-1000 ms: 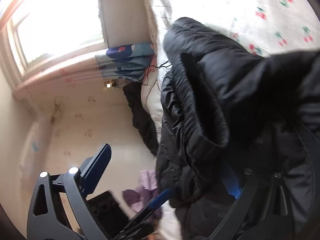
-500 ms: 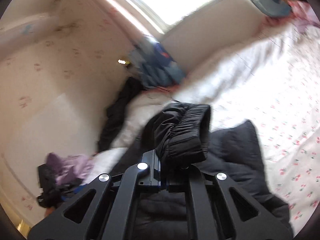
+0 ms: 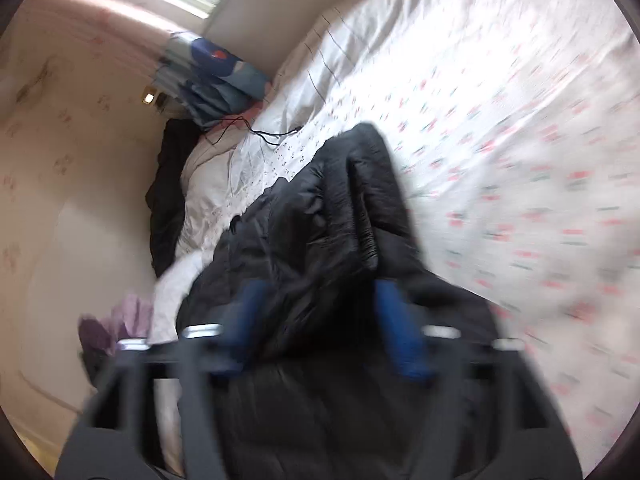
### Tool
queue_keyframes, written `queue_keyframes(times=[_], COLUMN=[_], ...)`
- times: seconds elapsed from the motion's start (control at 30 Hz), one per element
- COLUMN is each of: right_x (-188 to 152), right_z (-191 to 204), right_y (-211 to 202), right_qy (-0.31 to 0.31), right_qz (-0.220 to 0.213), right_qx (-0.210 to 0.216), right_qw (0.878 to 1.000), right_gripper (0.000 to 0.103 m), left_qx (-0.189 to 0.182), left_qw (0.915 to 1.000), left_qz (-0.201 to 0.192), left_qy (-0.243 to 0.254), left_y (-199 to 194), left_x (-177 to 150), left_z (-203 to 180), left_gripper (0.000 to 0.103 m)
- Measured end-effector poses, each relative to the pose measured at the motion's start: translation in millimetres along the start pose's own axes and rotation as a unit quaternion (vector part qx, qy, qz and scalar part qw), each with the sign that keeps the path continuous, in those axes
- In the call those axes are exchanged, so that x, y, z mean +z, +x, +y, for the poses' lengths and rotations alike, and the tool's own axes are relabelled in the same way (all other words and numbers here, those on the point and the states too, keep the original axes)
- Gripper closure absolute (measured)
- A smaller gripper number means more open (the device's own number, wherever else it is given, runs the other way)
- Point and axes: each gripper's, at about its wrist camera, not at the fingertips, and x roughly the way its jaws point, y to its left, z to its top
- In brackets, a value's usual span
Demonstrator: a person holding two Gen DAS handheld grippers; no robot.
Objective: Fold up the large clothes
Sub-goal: 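Grasp the jacket side edges with both grippers and fold lengthwise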
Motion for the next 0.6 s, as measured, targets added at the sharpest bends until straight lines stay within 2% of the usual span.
queue_keyframes(times=[0.07,0.13,0.2,0.27,0.37,0.47,0.53,0.6], right_x=[-17.7,-35.7,-60.3,-80.6,-111.7,-134.3,-142.6,-151.4], right_z=[-9.8,-29.2,-53.1,-67.0,-80.9,-76.9,-70.5,-65.0], right_y=[-36.0,-60.4,-80.6,-88.0,-96.8,-89.3,-84.4,-82.5], right_qy=[-0.033,-0.037,-0.027,-0.009,0.018,0.029,0.032,0.037], right_qz=[0.016,0.039,0.076,0.108,0.147,0.176,0.187,0.201], right_qx=[-0.017,-0.034,-0.044,-0.035,-0.002,0.017,0.036,0.088], right_qw=[0.999,0.998,0.996,0.993,0.989,0.984,0.981,0.975], right_gripper=[0.024,0.024,0.024,0.024,0.024,0.022,0.020,0.017], left_qx=[0.014,0.021,0.015,0.004,0.004,-0.043,-0.092,-0.156], left_qw=[0.9999,0.9995,0.9971,0.9931,0.9916,0.9866,0.9812,0.9705], left_qz=[-0.006,0.008,0.030,0.055,0.064,0.077,0.080,0.075], left_qy=[-0.001,-0.022,-0.067,-0.103,-0.112,-0.137,-0.150,-0.168], left_y=[-36.2,-59.6,-67.4,-65.7,-66.9,-66.5,-65.5,-66.4], left_x=[-23.2,-57.8,-93.9,-125.2,-164.4,-196.2,-209.8,-221.3], left_z=[14.6,40.9,69.4,85.7,92.4,94.9,93.2,91.1], left_gripper=[0.007,0.007,0.007,0.007,0.007,0.007,0.007,0.007])
